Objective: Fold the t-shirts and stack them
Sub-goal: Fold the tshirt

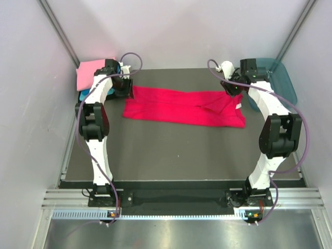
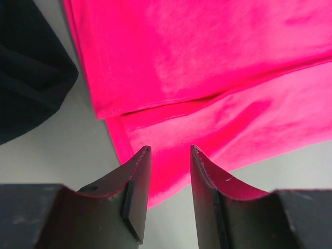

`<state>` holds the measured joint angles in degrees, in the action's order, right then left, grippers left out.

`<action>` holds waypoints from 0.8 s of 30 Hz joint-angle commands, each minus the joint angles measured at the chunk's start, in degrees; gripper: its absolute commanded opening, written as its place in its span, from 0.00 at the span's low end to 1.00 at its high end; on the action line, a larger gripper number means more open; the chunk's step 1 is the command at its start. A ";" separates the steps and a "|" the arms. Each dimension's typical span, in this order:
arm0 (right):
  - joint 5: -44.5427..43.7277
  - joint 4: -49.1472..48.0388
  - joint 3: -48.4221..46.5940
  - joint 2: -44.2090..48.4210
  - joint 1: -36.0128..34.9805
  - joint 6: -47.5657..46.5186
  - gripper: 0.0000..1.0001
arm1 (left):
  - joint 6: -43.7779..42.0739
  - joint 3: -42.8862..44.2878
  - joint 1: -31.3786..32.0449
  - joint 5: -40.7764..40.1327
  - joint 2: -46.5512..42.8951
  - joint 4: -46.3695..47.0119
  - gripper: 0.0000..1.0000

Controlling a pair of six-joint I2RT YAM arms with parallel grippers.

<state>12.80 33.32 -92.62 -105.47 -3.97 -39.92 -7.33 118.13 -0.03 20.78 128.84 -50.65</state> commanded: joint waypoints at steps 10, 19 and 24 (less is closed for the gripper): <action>4.69 5.35 3.32 2.90 -1.92 -0.59 0.41 | -2.25 5.45 -0.23 -3.81 7.04 0.20 0.41; 4.87 5.09 3.67 2.64 -1.92 -0.51 0.41 | -2.51 5.10 -0.23 -5.92 7.57 0.38 0.39; 5.13 4.83 3.06 1.85 -1.92 -0.07 0.41 | -2.77 4.83 -0.14 -8.12 7.39 0.99 0.40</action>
<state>16.36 38.96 -88.42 -105.23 -5.26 -39.99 -9.17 121.14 -0.05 14.22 136.92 -50.74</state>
